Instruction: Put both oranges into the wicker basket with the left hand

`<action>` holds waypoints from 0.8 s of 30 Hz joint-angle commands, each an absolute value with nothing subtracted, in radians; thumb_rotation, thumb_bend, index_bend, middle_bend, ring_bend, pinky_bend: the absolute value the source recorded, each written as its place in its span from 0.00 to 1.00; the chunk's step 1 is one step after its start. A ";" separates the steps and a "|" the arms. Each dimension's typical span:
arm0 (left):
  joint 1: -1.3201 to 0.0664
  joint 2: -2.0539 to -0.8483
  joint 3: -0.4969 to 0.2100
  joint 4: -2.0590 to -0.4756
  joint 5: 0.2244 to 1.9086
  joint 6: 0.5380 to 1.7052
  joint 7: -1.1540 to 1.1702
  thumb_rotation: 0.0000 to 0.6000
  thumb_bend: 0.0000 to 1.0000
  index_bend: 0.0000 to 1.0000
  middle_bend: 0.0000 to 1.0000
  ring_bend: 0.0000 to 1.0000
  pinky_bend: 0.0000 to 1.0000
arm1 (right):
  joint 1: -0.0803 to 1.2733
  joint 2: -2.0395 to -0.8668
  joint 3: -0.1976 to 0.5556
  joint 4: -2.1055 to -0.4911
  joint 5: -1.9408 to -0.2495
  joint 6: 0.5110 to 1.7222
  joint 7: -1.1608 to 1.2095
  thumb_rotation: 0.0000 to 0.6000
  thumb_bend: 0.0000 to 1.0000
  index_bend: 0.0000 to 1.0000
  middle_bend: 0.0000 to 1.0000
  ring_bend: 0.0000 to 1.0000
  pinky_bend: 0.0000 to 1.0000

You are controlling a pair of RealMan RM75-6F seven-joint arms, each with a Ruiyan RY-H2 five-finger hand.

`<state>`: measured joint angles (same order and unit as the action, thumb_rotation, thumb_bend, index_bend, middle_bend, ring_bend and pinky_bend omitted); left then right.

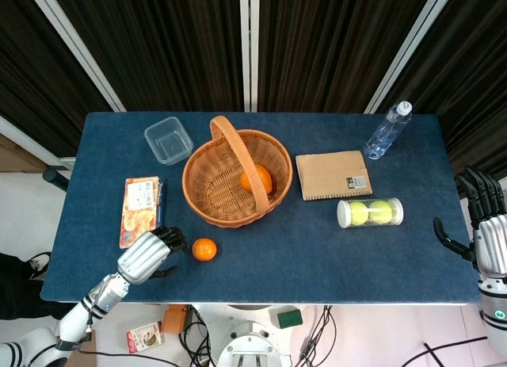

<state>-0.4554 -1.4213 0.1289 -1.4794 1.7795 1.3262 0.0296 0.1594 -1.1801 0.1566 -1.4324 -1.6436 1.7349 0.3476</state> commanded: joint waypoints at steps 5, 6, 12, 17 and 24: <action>-0.470 -1.530 0.096 -1.369 1.752 1.280 -0.011 1.00 0.20 0.32 0.29 0.22 0.37 | 0.158 -1.181 0.151 -1.425 -1.639 1.724 0.352 1.00 0.38 0.00 0.00 0.00 0.00; -0.473 -1.543 0.094 -1.350 1.752 1.278 -0.012 1.00 0.20 0.32 0.29 0.22 0.37 | 0.158 -1.179 0.150 -1.426 -1.639 1.723 0.350 1.00 0.38 0.00 0.00 0.00 0.00; -0.487 -1.600 0.079 -1.290 1.757 1.275 -0.025 1.00 0.20 0.31 0.29 0.22 0.37 | 0.160 -1.176 0.152 -1.434 -1.639 1.720 0.342 1.00 0.38 0.00 0.00 0.00 0.00; -0.504 -1.622 0.074 -1.262 1.751 1.253 -0.043 1.00 0.20 0.28 0.28 0.22 0.37 | 0.161 -1.174 0.151 -1.442 -1.639 1.716 0.328 1.00 0.38 0.00 0.00 0.00 0.00; -0.523 -1.637 0.081 -1.242 1.746 1.220 -0.060 1.00 0.20 0.27 0.27 0.22 0.37 | 0.161 -1.174 0.153 -1.448 -1.625 1.704 0.318 1.00 0.38 0.00 0.00 0.00 0.00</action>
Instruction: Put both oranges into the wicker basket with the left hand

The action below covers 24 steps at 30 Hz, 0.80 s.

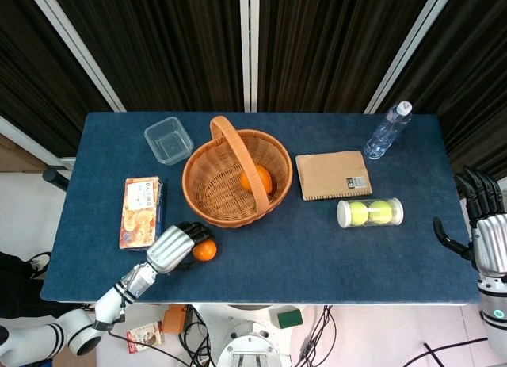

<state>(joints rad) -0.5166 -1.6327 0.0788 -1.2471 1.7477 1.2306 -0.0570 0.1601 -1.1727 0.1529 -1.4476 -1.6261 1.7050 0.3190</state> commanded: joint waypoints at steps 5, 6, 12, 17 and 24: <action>-0.533 -1.645 0.085 -1.240 1.739 1.197 -0.054 1.00 0.20 0.29 0.29 0.25 0.39 | 0.160 -1.176 0.154 -1.446 -1.625 1.704 0.313 1.00 0.38 0.00 0.00 0.00 0.00; -0.533 -1.647 0.084 -1.240 1.738 1.200 -0.054 1.00 0.21 0.30 0.30 0.26 0.40 | 0.160 -1.176 0.155 -1.446 -1.624 1.705 0.313 1.00 0.38 0.00 0.00 0.00 0.00; -0.525 -1.650 0.082 -1.240 1.733 1.223 -0.059 1.00 0.24 0.48 0.48 0.43 0.53 | 0.159 -1.182 0.162 -1.435 -1.632 1.726 0.327 1.00 0.38 0.00 0.00 0.00 0.00; -0.512 -1.637 0.090 -1.255 1.746 1.259 -0.057 1.00 0.26 0.52 0.52 0.47 0.56 | 0.159 -1.191 0.162 -1.424 -1.637 1.732 0.332 1.00 0.38 0.00 0.00 0.00 0.00; -0.477 -1.538 0.100 -1.369 1.816 1.414 -0.076 1.00 0.26 0.52 0.53 0.48 0.56 | 0.159 -1.189 0.163 -1.425 -1.635 1.733 0.334 1.00 0.38 0.00 0.00 0.00 0.00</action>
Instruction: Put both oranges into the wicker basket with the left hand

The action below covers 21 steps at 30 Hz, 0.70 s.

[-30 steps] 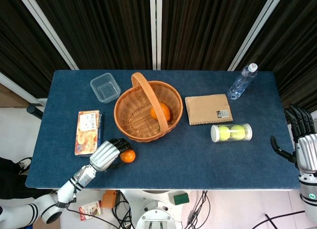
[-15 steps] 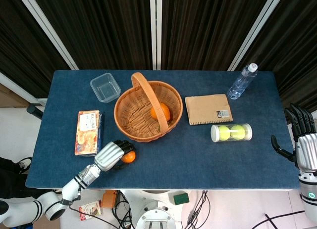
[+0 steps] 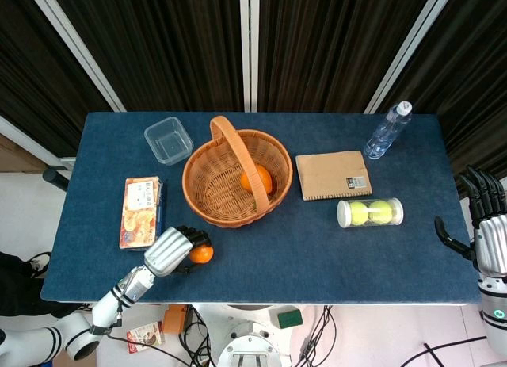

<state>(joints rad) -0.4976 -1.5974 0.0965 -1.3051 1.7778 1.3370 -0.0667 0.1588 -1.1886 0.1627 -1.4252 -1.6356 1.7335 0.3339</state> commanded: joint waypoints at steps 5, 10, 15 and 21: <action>-0.457 -1.415 0.042 -1.496 1.843 1.552 -0.047 1.00 0.26 0.52 0.54 0.49 0.56 | 0.162 -1.188 0.160 -1.430 -1.637 1.726 0.345 1.00 0.38 0.00 0.00 0.00 0.00; -0.505 -1.323 -0.050 -1.585 1.764 1.487 -0.018 1.00 0.26 0.53 0.54 0.49 0.56 | 0.165 -1.189 0.159 -1.439 -1.648 1.729 0.342 1.00 0.38 0.00 0.00 0.00 0.00; -0.626 -1.319 -0.149 -1.607 1.603 1.261 -0.021 1.00 0.26 0.53 0.54 0.49 0.56 | 0.164 -1.174 0.156 -1.467 -1.661 1.735 0.327 1.00 0.38 0.00 0.00 0.00 0.00; -0.759 -1.394 -0.222 -1.551 1.465 1.047 -0.042 1.00 0.26 0.51 0.52 0.48 0.54 | 0.150 -1.149 0.154 -1.504 -1.673 1.760 0.304 1.00 0.38 0.00 0.00 0.00 0.00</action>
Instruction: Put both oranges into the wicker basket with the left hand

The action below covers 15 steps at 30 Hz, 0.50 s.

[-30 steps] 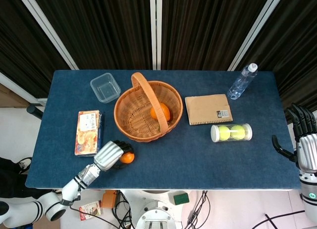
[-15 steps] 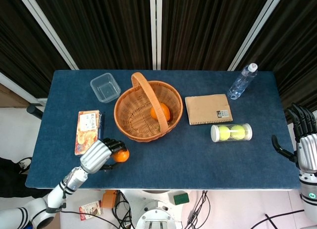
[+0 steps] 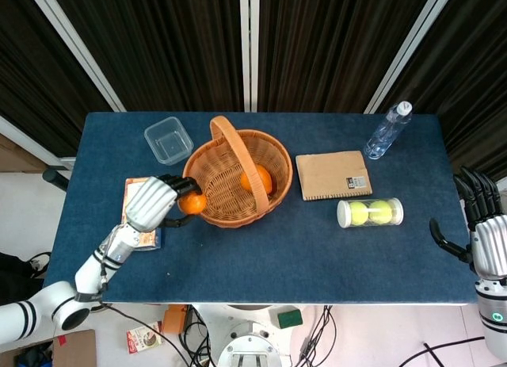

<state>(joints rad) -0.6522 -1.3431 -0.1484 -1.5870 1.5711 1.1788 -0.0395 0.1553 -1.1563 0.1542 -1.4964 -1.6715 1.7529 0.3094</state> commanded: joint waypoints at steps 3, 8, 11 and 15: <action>-0.810 -1.441 -0.249 -1.497 1.414 0.984 -0.031 1.00 0.26 0.51 0.52 0.48 0.54 | 0.143 -1.136 0.152 -1.512 -1.669 1.761 0.307 1.00 0.38 0.00 0.00 0.00 0.00; -0.878 -1.502 -0.272 -1.403 1.339 0.884 -0.037 1.00 0.26 0.50 0.52 0.48 0.54 | 0.138 -1.128 0.156 -1.513 -1.659 1.763 0.323 1.00 0.37 0.00 0.00 0.00 0.00; -0.906 -1.541 -0.275 -1.345 1.309 0.853 -0.023 1.00 0.26 0.49 0.51 0.47 0.53 | 0.139 -1.130 0.155 -1.511 -1.659 1.760 0.326 1.00 0.38 0.00 0.00 0.00 0.00; -0.934 -1.551 -0.270 -1.312 1.254 0.779 -0.009 1.00 0.24 0.23 0.29 0.23 0.37 | 0.140 -1.135 0.153 -1.509 -1.663 1.758 0.324 1.00 0.38 0.00 0.00 0.00 0.00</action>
<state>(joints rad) -0.9135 -1.5423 -0.2699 -1.3280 1.2869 0.8178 -0.0207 0.1400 -1.1347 0.1535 -1.5089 -1.6625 1.7582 0.3245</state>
